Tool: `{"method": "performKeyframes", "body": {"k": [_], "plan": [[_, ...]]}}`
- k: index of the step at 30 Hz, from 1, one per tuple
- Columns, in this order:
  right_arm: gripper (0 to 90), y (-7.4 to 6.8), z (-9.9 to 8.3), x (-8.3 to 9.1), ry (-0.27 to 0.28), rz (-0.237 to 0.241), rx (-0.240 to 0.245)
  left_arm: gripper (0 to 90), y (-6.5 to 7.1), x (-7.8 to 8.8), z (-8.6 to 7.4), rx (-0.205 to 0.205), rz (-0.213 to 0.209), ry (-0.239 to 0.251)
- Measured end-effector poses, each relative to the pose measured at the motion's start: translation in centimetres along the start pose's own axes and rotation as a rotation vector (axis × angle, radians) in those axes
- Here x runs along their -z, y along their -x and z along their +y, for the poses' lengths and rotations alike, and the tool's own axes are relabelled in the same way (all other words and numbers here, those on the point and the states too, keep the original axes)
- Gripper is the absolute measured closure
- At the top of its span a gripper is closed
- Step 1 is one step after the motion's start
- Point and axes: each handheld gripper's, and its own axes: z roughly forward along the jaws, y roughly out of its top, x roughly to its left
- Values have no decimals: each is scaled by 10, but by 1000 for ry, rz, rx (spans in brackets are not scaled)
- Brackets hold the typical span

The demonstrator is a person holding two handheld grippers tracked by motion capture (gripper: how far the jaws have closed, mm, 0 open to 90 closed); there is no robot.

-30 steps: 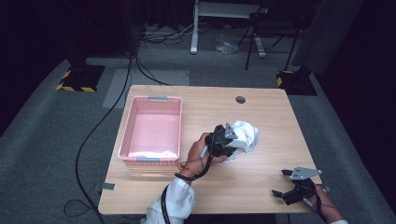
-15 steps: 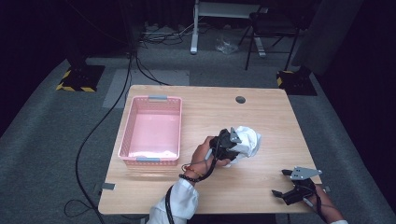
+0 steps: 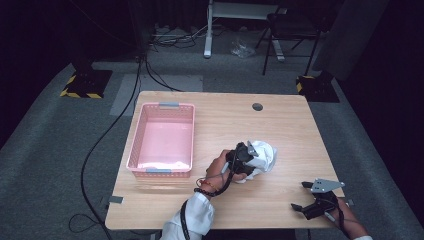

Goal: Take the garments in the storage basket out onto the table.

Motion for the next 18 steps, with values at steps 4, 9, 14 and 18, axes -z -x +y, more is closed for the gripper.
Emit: {"method": "performKeyframes", "body": {"k": [4,9,14,18], "plan": [[3,0,0,0,0,-1,2,551,1,-8,-4,4,6,-18],[4,0,0,0,0,-2,2,488,3,-19,-10,1,29,-58],[4,0,0,0,0,-2,2,463,4,-24,-13,-1,41,-65],[4,0,0,0,0,-2,2,382,5,-26,-14,-1,54,-75]]}}
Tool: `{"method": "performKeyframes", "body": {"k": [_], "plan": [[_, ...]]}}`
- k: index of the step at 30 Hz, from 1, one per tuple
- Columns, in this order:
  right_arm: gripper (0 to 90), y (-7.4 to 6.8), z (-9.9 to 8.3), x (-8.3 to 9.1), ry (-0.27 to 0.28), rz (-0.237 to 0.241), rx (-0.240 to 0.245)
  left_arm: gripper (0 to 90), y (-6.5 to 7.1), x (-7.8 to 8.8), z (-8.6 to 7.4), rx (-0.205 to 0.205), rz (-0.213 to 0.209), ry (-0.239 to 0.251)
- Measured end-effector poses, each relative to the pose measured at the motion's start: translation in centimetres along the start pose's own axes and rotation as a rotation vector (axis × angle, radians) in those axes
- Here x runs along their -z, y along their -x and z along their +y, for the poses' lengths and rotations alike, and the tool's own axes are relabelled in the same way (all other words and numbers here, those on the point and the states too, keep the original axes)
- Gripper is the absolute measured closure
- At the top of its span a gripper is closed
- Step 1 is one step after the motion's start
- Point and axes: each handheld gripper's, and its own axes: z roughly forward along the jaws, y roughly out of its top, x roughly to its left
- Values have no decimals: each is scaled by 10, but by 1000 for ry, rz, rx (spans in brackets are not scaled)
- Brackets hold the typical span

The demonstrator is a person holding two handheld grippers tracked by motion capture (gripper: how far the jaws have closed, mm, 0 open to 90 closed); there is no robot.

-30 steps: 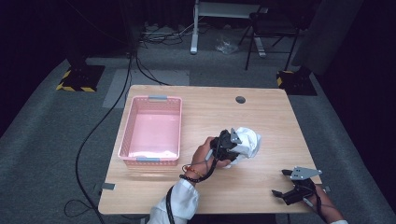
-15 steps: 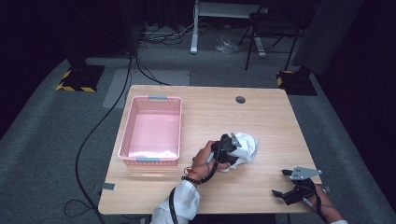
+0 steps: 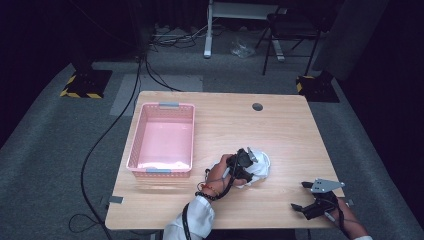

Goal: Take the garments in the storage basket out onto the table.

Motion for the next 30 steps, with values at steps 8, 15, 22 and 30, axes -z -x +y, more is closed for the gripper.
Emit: {"method": "performKeyframes", "body": {"k": [8,15,22,30], "plan": [[4,0,0,0,0,0,0,276,2,-5,-2,-8,10,-15],[4,0,0,0,0,0,0,127,3,-7,-3,5,45,-25],[4,0,0,0,0,0,0,55,5,-10,-4,3,54,-22],[4,0,0,0,0,0,0,44,7,-11,-4,-4,54,-24]]}}
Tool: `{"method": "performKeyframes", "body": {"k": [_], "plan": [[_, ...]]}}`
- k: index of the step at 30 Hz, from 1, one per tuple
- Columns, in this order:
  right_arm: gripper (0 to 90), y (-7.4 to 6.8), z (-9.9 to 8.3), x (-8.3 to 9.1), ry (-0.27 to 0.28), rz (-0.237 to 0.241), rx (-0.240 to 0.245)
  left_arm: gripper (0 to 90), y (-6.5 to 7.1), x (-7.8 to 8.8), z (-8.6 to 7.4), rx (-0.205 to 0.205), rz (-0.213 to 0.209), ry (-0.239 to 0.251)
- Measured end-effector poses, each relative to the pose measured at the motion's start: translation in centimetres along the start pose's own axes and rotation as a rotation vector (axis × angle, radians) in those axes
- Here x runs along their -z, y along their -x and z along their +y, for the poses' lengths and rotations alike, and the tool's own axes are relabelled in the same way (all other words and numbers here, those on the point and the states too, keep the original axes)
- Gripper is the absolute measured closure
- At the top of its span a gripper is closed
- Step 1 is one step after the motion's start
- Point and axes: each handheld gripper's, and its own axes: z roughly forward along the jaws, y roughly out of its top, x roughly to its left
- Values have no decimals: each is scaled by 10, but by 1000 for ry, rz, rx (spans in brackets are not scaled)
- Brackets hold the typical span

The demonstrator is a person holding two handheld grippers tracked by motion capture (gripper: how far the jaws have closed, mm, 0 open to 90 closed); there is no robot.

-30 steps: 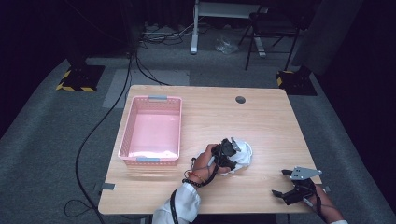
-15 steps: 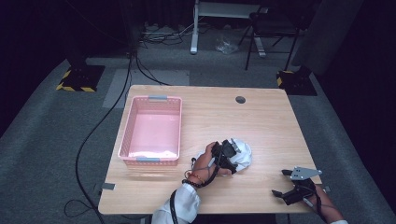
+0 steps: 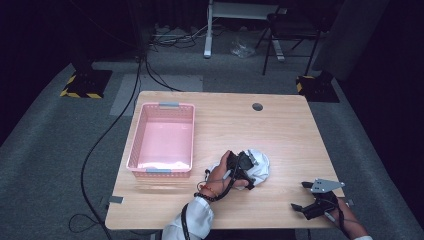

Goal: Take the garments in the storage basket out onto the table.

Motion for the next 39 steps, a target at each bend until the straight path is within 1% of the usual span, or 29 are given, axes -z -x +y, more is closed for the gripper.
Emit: {"method": "performKeyframes", "body": {"k": [8,9,10,13,17,19,20,24,27,31,33,35,38,39], "plan": [[4,0,0,0,0,0,0,45,2,2,1,-10,3,-12],[4,0,0,0,0,-1,0,44,4,4,0,-21,-2,-13],[4,0,0,0,0,-1,0,45,4,4,0,-21,-2,-13],[4,0,0,0,0,0,0,44,7,9,0,-49,-4,-18],[4,0,0,0,0,-1,-1,44,10,19,-3,-77,-6,-18],[4,0,0,0,0,-1,-2,43,10,25,-5,-89,1,-10],[4,0,0,0,0,-1,-2,43,10,29,-7,-94,-3,-5],[4,0,0,0,0,-1,-1,35,12,42,-13,-131,13,-4],[4,0,0,0,-1,-1,-2,36,14,51,-18,-149,23,-4],[3,0,0,0,-1,-1,-2,36,15,62,-26,-181,42,-14],[3,0,0,0,-1,0,-2,36,15,68,-31,-186,58,-15],[3,0,0,0,-1,0,-2,31,15,74,-35,-193,58,-15],[3,0,0,0,-1,0,-3,31,16,79,-42,-197,70,-12],[3,0,0,0,-1,-1,-3,31,16,81,-44,-192,72,-11]]}}
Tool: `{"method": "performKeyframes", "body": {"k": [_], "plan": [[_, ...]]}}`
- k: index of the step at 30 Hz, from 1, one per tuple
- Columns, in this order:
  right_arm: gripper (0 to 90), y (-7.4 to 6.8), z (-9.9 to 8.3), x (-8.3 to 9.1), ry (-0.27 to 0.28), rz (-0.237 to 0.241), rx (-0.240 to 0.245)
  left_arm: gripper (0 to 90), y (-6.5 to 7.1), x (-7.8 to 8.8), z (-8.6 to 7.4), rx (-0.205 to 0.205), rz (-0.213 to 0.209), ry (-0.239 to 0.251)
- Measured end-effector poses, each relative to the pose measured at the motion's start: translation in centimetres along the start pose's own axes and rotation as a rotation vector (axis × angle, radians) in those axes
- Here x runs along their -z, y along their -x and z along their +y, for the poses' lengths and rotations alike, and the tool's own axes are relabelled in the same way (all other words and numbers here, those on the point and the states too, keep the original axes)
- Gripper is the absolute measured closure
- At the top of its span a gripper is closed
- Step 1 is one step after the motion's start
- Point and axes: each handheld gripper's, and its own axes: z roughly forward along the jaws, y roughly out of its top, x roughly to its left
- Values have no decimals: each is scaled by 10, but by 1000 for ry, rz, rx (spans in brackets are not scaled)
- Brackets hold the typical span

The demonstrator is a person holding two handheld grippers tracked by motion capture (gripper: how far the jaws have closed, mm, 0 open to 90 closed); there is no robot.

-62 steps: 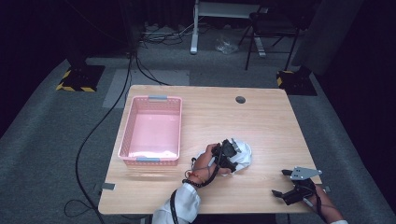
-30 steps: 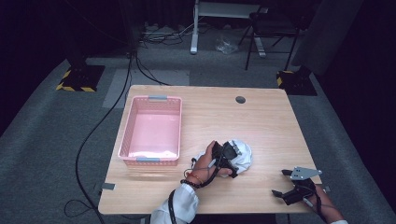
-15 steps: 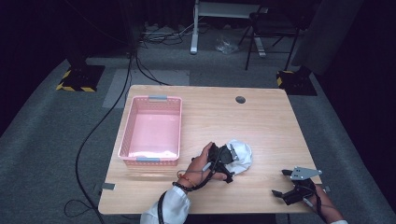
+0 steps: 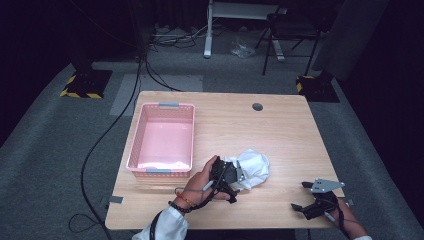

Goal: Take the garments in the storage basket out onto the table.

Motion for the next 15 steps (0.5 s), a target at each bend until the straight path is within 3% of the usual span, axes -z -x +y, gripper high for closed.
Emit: {"method": "performKeyframes", "body": {"k": [15], "plan": [[3,0,0,0,0,-1,-2,31,1,20,-30,26,26,-2]]}}
